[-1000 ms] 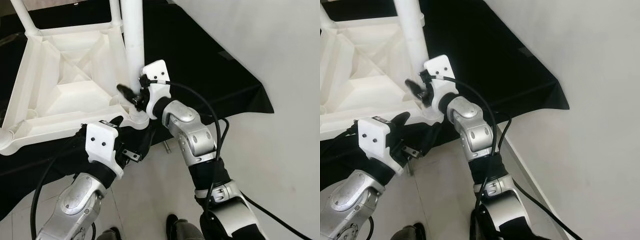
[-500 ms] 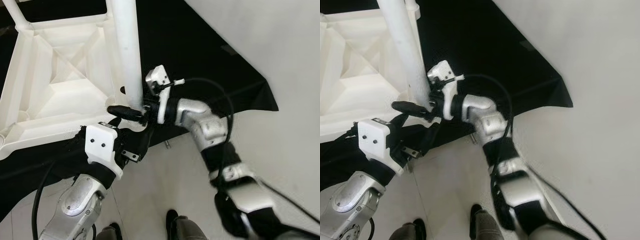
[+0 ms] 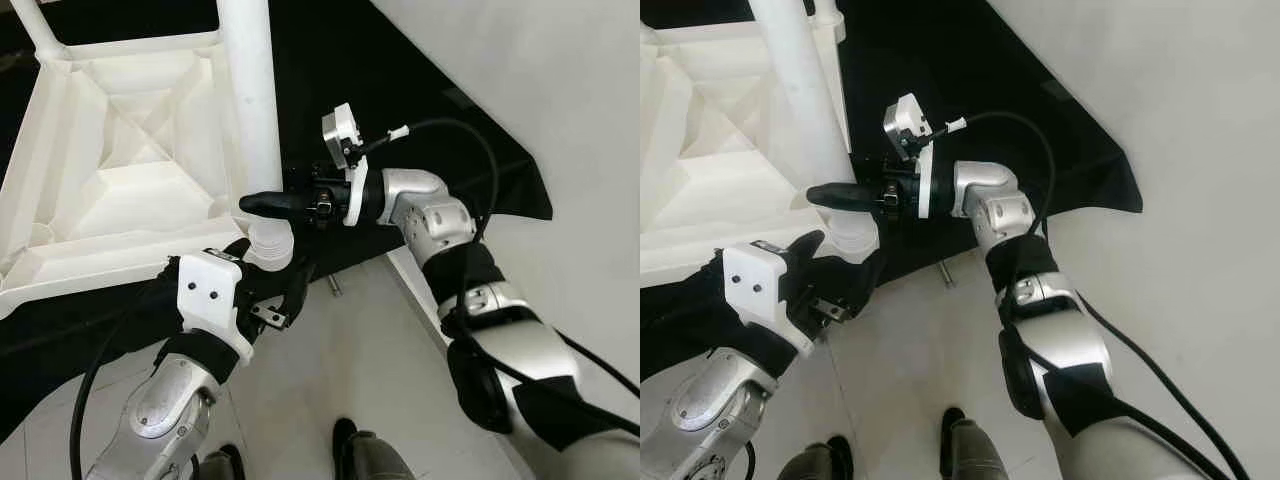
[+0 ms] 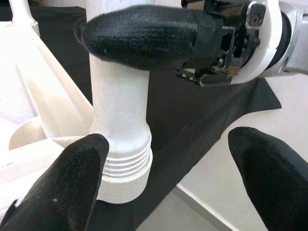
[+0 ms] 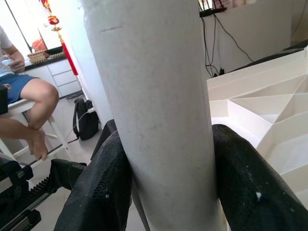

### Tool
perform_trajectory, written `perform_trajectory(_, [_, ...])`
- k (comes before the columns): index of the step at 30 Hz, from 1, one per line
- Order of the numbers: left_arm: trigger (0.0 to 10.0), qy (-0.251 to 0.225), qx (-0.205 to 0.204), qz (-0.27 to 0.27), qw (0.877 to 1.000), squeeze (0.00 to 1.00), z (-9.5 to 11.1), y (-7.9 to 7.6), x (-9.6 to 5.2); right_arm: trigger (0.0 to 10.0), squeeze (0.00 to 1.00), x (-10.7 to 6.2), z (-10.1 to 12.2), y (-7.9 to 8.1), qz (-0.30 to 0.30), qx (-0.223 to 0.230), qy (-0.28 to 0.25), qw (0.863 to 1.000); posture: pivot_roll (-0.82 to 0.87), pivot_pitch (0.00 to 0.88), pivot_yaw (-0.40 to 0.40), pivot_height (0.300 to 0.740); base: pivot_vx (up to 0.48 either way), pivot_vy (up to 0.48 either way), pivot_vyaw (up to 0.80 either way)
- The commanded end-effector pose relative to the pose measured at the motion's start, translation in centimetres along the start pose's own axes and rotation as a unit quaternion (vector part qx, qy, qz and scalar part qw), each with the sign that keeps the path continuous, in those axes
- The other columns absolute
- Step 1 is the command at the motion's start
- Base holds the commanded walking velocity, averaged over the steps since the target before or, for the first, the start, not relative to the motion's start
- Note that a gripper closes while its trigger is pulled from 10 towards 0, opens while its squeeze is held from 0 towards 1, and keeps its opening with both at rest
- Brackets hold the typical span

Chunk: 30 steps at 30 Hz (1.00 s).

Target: Building children table

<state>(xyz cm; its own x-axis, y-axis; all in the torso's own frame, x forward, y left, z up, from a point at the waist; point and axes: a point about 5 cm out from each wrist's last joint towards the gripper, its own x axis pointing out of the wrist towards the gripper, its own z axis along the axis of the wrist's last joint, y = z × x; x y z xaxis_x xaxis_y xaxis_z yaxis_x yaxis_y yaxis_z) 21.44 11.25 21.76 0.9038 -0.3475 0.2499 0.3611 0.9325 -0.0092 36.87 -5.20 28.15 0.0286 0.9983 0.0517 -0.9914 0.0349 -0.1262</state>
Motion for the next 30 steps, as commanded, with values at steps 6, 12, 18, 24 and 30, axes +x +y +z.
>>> perform_trajectory(6, [10.0, 0.004, 0.008, 0.006, 1.0, 0.0, 0.0, -0.1, -0.2, 0.0, 0.0, -1.0, -1.5, -0.9, -0.118, 0.009, 0.002, 0.993, 0.0, 0.317, -0.076, 0.74, 0.0, 0.0, 0.0])
perform_trajectory(12, [10.0, 0.001, 0.012, 0.022, 1.0, 0.0, 0.1, 0.4, -0.4, 0.0, 0.0, -2.9, -6.9, 1.0, -0.39, 0.029, 0.075, 0.917, -0.02, 0.314, -0.086, 0.74, 0.0, 0.0, 0.0])
perform_trajectory(18, [10.0, 0.001, 0.014, 0.028, 0.999, 0.0, -0.2, 1.0, -0.2, 0.0, 0.0, 0.5, -8.5, 5.1, -0.418, 0.082, 0.054, 0.903, -0.04, 0.293, -0.066, 0.74, 0.0, 0.0, 0.0])
perform_trajectory(24, [10.0, -0.007, 0.02, 0.033, 0.999, 0.0, -0.2, 1.1, 0.4, 0.0, 0.0, 1.9, -7.7, 4.3, -0.382, 0.065, 0.038, 0.921, -0.06, 0.259, -0.08, 0.74, 0.0, 0.0, 0.0])
perform_trajectory(30, [10.0, -0.009, 0.023, 0.041, 0.999, 0.0, -0.3, 1.1, 0.6, 10.0, 0.08, 3.2, -6.0, 5.2, -0.306, 0.063, 0.026, 0.95, -0.05, 0.247, -0.08, 0.74, 0.0, 0.0, 0.0])
